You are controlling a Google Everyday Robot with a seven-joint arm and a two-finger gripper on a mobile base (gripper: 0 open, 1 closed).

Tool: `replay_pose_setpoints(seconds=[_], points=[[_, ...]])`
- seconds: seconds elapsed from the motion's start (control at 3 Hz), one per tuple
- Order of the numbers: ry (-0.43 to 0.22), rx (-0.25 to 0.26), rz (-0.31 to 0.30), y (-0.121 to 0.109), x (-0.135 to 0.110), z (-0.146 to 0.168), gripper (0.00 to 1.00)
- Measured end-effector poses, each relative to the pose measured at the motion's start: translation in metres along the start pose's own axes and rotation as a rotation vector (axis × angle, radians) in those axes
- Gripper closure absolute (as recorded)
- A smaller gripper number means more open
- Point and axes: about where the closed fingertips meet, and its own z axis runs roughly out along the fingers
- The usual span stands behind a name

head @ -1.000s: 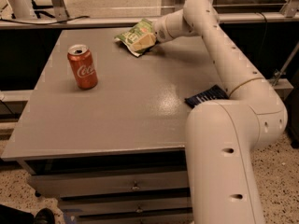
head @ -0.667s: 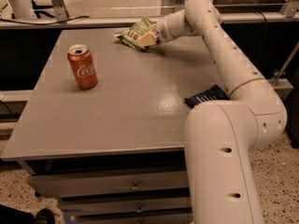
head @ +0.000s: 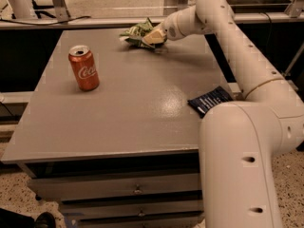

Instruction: Move green jalapeno chip bag near rxbar blueberry

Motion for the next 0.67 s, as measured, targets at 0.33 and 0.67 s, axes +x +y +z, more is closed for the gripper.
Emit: replay_pose_setpoints(seconds=[0.33, 0.67], points=[[-0.019, 0.0, -0.029, 0.017, -0.013, -0.046, 1.0], [-0.009, 0.006, -0.035, 0.042, -0.013, -0.098, 1.0]])
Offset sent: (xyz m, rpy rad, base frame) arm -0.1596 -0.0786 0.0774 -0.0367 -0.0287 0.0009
